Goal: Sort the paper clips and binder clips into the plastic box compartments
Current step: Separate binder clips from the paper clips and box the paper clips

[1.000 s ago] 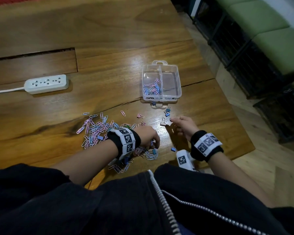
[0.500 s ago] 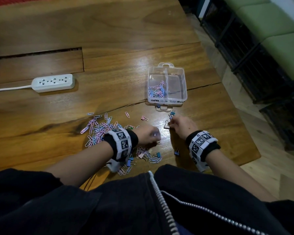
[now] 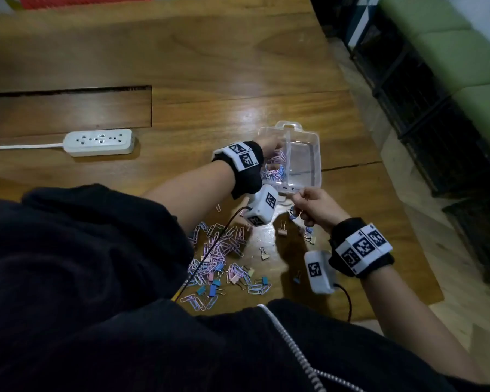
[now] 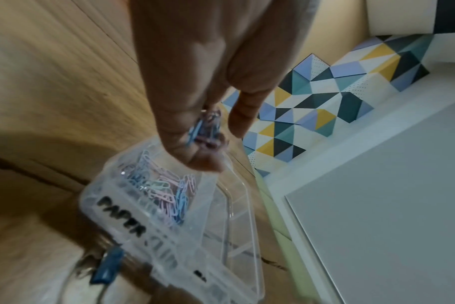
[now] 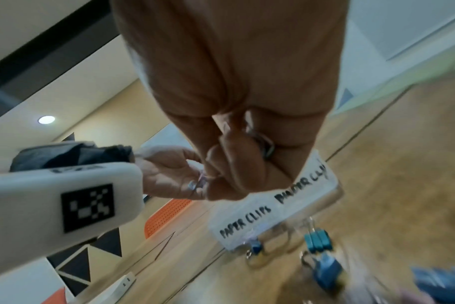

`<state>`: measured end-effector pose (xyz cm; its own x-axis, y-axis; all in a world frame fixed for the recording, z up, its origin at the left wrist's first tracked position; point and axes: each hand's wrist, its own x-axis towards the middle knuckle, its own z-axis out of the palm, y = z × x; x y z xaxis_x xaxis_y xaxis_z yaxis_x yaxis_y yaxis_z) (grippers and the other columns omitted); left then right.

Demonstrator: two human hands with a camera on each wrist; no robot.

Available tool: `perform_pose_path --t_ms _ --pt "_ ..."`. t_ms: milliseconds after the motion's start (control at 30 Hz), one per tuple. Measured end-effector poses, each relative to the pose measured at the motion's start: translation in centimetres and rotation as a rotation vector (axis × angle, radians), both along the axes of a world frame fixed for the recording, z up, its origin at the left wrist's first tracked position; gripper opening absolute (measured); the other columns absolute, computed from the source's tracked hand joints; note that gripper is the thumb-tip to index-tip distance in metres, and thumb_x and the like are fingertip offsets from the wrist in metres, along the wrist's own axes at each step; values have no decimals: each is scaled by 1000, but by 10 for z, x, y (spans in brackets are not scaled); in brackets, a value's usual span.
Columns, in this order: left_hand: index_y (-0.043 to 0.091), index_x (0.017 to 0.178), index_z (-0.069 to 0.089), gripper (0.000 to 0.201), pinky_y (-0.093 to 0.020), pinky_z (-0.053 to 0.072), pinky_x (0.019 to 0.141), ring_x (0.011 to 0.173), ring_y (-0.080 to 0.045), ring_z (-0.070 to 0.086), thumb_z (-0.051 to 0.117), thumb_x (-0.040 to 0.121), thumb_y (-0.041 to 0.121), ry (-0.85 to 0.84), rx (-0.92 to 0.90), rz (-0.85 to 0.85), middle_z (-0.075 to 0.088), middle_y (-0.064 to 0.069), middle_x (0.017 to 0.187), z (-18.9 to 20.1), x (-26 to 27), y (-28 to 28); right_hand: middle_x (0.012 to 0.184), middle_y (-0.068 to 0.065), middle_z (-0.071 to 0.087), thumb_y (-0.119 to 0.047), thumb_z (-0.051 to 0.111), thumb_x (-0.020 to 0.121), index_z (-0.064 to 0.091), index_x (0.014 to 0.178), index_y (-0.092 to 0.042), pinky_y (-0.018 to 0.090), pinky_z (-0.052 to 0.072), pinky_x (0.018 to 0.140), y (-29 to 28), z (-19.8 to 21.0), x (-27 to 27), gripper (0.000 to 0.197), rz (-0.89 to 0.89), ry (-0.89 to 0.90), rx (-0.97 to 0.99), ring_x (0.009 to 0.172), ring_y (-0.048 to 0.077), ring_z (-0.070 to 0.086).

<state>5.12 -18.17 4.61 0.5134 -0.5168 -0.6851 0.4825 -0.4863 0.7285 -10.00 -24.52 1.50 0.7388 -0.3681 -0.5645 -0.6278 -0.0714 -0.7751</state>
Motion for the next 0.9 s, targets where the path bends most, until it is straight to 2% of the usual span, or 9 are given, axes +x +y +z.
perform_pose_path --t_ms 100,167,200,267,400,467,567,733,900 --pt "8 90 52 16 -27 42 69 70 -11 50 44 92 22 63 0 0 51 5 87 2 5 -6 64 4 47 -10 46 92 47 72 -13 21 34 45 -6 13 20 21 10 -17 -63 51 12 39" --pt "5 125 44 42 -36 40 93 108 -20 51 45 91 30 68 19 -37 44 -7 134 -1 9 -5 68 3 48 -11 47 92 48 74 -13 20 37 49 -10 19 35 17 18 -14 -100 54 11 42" --pt "5 132 39 48 -37 37 99 121 -24 44 44 92 31 49 16 -67 35 -12 143 -2 9 -4 70 3 48 -12 47 92 49 77 -12 20 39 50 -12 21 44 15 23 -14 -131 55 11 43" --pt "5 134 39 46 -34 37 96 127 -27 39 42 93 26 -16 4 -93 36 -14 144 -2 10 0 72 3 48 -11 47 92 52 87 -7 22 44 53 -14 22 64 8 11 -20 -167 57 13 46" --pt "3 126 49 34 -24 44 71 79 -13 48 40 93 7 -259 15 -157 53 -3 94 -1 17 18 81 4 51 -15 42 94 49 118 -2 34 49 76 -8 21 93 29 -53 -23 -130 71 17 50" --pt "2 121 53 31 -23 44 76 89 -15 52 42 92 3 -461 91 -301 57 -3 103 -2 19 37 101 11 54 -14 36 96 43 130 -2 37 46 85 -3 21 95 37 -48 -29 -138 86 26 50" --pt "3 118 58 31 -26 42 92 112 -22 55 46 89 -2 -693 270 -508 60 -9 122 -17 17 74 129 15 50 -7 33 96 46 127 -1 42 42 100 2 16 88 35 -59 -68 -214 110 34 52" --pt "9 127 51 41 -32 44 100 116 -24 52 50 88 -1 -741 439 -781 52 -11 129 -57 2 122 90 0 54 2 37 91 51 80 -18 20 46 66 20 -1 46 27 -178 -187 -127 76 11 50" --pt "8 130 48 38 -31 40 101 119 -25 45 49 91 12 -866 397 -883 45 -12 130 -65 -20 140 94 2 59 -3 46 90 58 93 -11 18 44 70 72 -31 6 15 212 -27 -192 82 10 53"
